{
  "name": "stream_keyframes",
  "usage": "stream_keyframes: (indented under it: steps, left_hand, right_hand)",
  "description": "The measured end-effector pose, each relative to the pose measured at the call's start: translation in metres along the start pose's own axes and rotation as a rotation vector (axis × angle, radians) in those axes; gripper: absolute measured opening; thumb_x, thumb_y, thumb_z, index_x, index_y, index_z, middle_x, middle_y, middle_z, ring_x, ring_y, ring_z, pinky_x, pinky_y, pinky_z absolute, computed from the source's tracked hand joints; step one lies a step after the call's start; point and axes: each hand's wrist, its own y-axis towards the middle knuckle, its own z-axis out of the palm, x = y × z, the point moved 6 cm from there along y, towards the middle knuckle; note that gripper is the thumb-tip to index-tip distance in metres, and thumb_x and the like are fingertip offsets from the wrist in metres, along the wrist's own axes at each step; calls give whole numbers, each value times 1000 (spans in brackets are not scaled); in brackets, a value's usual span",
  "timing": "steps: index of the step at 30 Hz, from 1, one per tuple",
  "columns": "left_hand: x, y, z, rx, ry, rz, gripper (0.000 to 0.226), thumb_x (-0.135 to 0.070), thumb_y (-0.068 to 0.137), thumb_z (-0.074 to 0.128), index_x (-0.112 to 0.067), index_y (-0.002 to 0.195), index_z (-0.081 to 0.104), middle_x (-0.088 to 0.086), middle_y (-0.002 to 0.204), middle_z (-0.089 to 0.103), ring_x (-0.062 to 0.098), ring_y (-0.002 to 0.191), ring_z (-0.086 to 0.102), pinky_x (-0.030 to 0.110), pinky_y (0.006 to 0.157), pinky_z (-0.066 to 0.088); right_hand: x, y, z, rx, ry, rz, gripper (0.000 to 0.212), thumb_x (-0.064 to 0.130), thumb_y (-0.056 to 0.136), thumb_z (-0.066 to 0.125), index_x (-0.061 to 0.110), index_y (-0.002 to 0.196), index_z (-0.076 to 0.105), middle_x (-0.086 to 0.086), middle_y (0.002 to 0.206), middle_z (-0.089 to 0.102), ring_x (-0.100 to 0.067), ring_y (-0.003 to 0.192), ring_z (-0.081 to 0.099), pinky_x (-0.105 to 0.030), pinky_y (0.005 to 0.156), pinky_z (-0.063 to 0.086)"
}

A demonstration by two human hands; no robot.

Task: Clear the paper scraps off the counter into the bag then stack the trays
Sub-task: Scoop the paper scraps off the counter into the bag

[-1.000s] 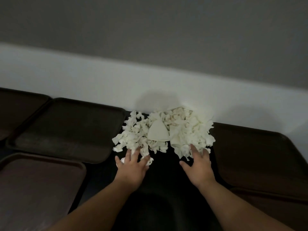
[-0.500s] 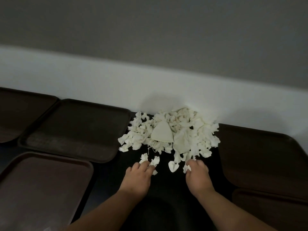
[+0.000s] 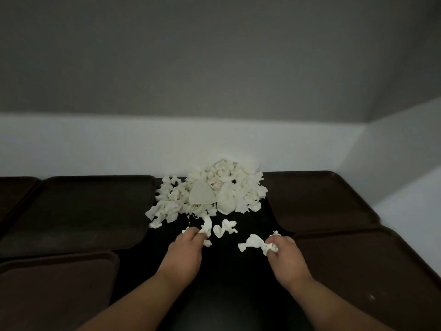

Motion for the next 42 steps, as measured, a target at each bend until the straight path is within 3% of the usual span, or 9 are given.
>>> stream_keyframes:
  steps: [13, 17, 20, 23, 27, 31, 36, 42]
  left_hand:
    - [-144, -29, 28, -46, -125, 365, 33, -22, 100, 47, -28, 131, 55, -10, 124, 46, 14, 107, 54, 35, 91, 50]
    - [-209, -34, 40, -36, -133, 481, 30, -20, 99, 49, -29, 127, 57, -10, 120, 48, 15, 103, 56, 37, 87, 51]
    - [-265, -39, 56, -27, -168, 531, 30, -20, 99, 50, -31, 126, 57, -11, 121, 49, 15, 105, 56, 37, 89, 52]
    - [-326, -52, 84, 21, -216, 571, 32, -19, 99, 50, -32, 128, 57, -12, 125, 48, 17, 113, 53, 37, 95, 48]
    - [-405, -78, 124, 117, -237, 620, 33, -22, 100, 47, -36, 128, 56, -15, 129, 45, 13, 117, 49, 34, 102, 42]
    - [-467, -110, 159, 233, -237, 686, 32, -24, 100, 46, -35, 129, 55, -12, 129, 44, 14, 115, 49, 34, 102, 41]
    - [-502, -139, 211, 402, -186, 720, 29, -28, 99, 44, -35, 126, 54, -13, 125, 43, 14, 111, 51, 35, 99, 45]
    - [-517, -149, 269, 606, -194, 557, 25, -32, 97, 47, -32, 119, 60, -8, 117, 45, 13, 99, 56, 38, 96, 50]
  right_hand:
    - [-72, -110, -97, -292, 122, 170, 24, 14, 93, 58, 24, 114, 65, 1, 115, 49, 0, 84, 52, -7, 66, 36]
    - [-120, -136, -140, -358, 140, 247, 25, 14, 92, 58, 22, 114, 66, 0, 114, 50, -9, 89, 52, -22, 78, 40]
    - [-167, -157, -174, -414, 145, 306, 24, 15, 88, 60, 23, 109, 68, -3, 111, 58, -12, 88, 58, -25, 73, 41]
    - [-216, -186, -209, -474, 154, 381, 22, 14, 88, 60, 21, 107, 68, -3, 107, 60, -15, 85, 58, -25, 68, 40]
    - [-279, -225, -246, -566, 213, 462, 14, 11, 86, 64, 19, 97, 68, -5, 99, 66, -19, 86, 60, -27, 75, 42]
    - [-328, -259, -268, -594, 209, 517, 11, 8, 85, 65, 19, 85, 67, -5, 84, 68, -14, 71, 61, -26, 59, 41]
    - [-375, -283, -269, -573, 276, 611, 14, 6, 86, 62, 18, 88, 69, 0, 82, 67, -12, 72, 62, -20, 57, 42]
    - [-419, -294, -248, -559, 361, 711, 18, 5, 86, 63, 16, 98, 73, -2, 97, 67, -8, 73, 60, -16, 59, 42]
